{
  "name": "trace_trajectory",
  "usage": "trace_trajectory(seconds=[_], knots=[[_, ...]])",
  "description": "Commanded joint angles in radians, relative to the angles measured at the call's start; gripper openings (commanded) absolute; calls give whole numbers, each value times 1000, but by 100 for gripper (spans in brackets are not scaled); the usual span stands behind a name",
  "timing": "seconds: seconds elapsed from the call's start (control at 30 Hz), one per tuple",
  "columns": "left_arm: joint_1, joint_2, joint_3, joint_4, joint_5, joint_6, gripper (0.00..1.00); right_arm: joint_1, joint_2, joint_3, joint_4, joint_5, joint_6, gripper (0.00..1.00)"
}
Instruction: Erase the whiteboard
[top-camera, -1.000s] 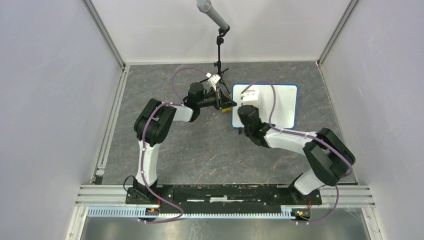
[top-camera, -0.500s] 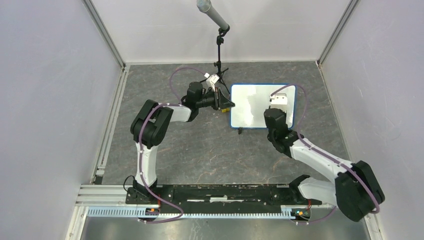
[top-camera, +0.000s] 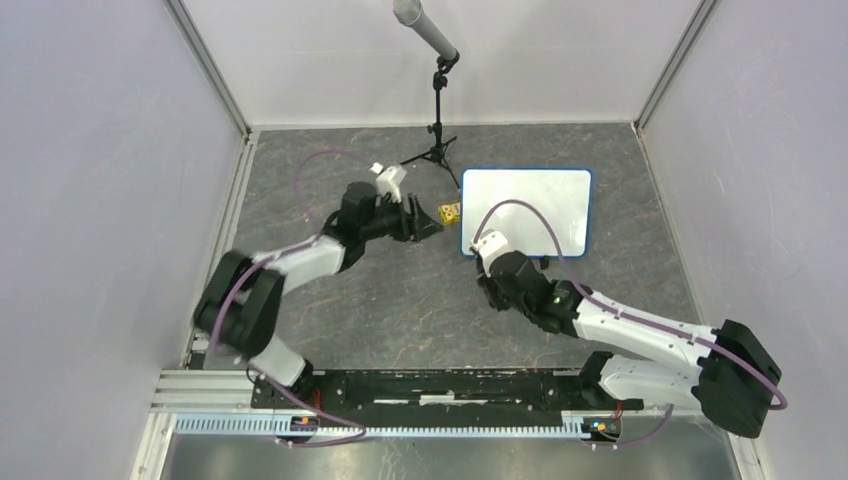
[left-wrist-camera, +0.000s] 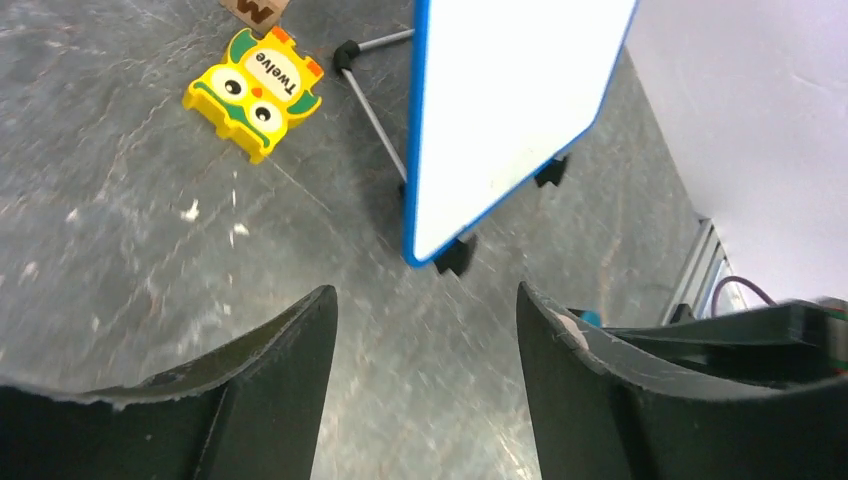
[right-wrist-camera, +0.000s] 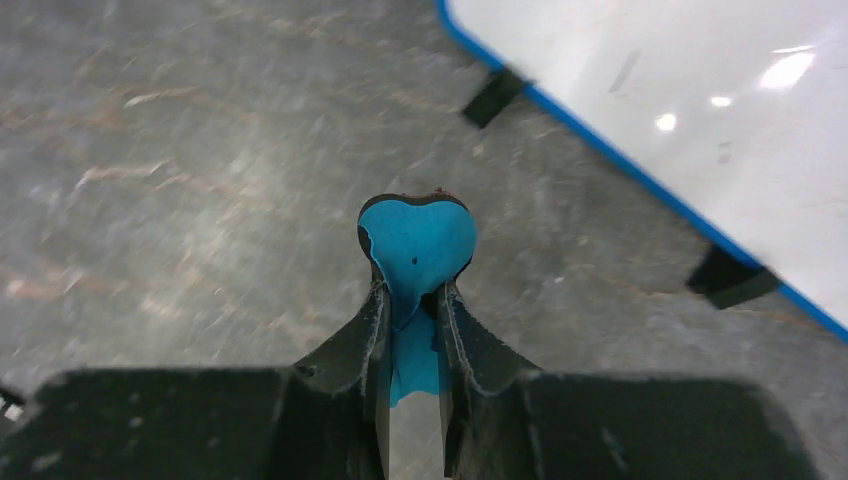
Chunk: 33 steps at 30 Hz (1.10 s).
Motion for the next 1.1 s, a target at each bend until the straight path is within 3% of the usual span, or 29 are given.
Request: trace_trajectory(seconds=[0.0, 0.1, 0.23, 0.3, 0.37, 0.57, 0.7, 0.9, 1.07], knots=[[4, -283, -174, -88, -94, -36, 73, 44, -56, -34, -62, -143, 67, 20], [4, -512, -253, -211, -97, -40, 74, 49, -47, -74, -57, -146, 69, 20], [4, -762, -231, -480, -130, 5, 76, 52, -50, -119, -26, -143, 67, 20], [4, -861, -212, -563, -142, 6, 77, 53, -50, -132, -14, -141, 67, 25], [4, -938, -194, -610, -142, 0, 79, 53, -56, -139, -5, -139, 67, 35], [4, -1001, -88, -742, -175, 26, 79, 55, -110, -116, -22, -152, 54, 82], [4, -999, -26, -798, -205, 45, 80, 54, -193, -61, -94, -109, 35, 98], [4, -1017, 91, -836, -257, 53, 83, 54, -280, 136, -250, -2, -10, 98], [4, -1031, 205, -836, -314, 45, 100, 53, -322, 383, -363, 152, -64, 98]])
